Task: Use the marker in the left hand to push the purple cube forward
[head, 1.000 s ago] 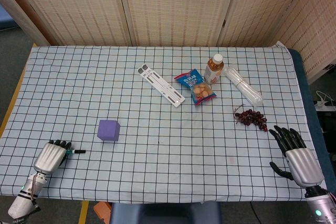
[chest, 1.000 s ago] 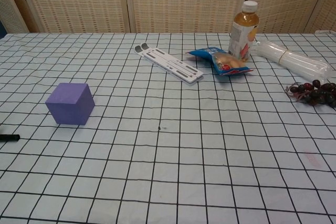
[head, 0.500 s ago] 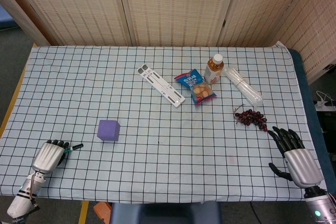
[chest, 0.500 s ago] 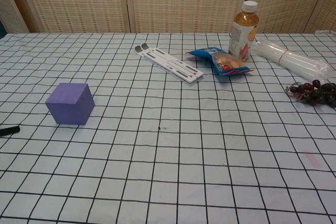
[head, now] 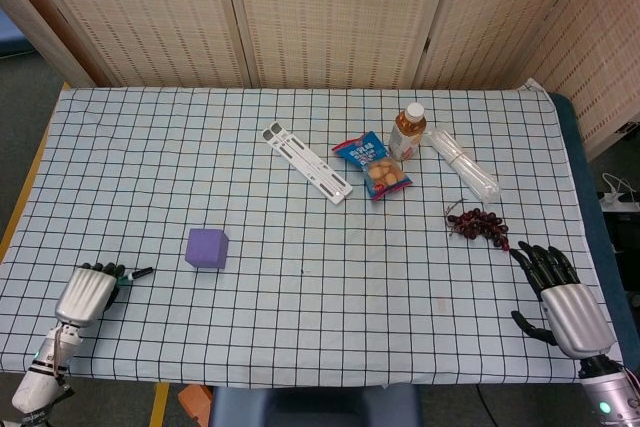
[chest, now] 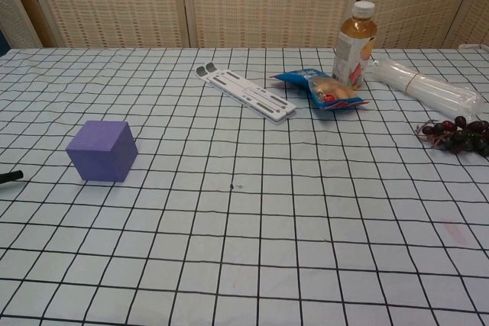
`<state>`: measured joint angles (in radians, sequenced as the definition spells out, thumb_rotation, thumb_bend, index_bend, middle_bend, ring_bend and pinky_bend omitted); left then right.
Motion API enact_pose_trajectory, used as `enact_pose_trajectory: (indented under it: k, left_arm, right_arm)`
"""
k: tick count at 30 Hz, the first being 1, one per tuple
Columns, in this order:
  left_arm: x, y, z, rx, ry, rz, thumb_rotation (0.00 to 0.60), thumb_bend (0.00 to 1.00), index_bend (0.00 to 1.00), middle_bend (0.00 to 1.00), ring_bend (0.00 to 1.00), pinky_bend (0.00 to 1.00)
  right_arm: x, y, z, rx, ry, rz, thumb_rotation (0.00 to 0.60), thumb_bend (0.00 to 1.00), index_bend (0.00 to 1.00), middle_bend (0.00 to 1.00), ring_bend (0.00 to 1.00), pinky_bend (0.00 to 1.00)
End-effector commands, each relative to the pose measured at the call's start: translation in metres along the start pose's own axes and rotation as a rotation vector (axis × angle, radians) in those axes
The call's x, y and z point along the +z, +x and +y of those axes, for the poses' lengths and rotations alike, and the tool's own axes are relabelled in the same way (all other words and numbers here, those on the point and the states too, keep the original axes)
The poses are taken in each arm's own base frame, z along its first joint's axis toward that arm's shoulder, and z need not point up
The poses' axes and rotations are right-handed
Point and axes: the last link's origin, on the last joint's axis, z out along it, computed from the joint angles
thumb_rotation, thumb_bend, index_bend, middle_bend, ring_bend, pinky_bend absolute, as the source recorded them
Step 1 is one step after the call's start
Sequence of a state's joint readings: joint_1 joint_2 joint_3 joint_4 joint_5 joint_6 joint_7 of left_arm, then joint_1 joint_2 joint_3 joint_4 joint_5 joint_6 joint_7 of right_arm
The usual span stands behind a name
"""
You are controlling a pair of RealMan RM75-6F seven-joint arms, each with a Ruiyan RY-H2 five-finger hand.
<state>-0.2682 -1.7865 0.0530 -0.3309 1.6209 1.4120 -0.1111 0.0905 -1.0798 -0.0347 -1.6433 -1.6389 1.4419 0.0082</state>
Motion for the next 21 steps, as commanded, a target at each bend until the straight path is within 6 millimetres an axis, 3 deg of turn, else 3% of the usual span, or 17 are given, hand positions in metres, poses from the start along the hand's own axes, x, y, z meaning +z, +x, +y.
enact_pose_trajectory:
  k: [1,5,12,21]
  left_arm:
    - [0.007,0.007,-0.005,-0.01,-0.01,0.04,0.6,0.71,0.74,0.84,0.6,0.67]
    - [0.023,0.02,-0.009,-0.026,-0.081,0.081,0.6,0.72,0.75,0.84,0.61,0.67]
    - [0.057,0.042,0.001,-0.036,-0.221,0.153,0.6,0.72,0.75,0.84,0.61,0.67]
    - [0.075,0.042,0.018,0.066,-0.326,0.13,0.6,0.71,0.75,0.84,0.61,0.67]
  right_arm:
    - [0.0,0.0,0.0,-0.001,-0.002,0.0,0.6,0.17,0.0,0.0,0.0,0.0]
    - [0.001,-0.001,0.0,-0.006,-0.006,0.001,0.6,0.17,0.0,0.0,0.0,0.0]
    - [0.002,-0.005,-0.003,-0.015,-0.002,-0.008,0.6,0.17,0.0,0.0,0.0,0.0]
    - [0.0,-0.006,-0.005,-0.01,0.009,-0.024,0.6,0.17,0.0,0.0,0.0,0.0]
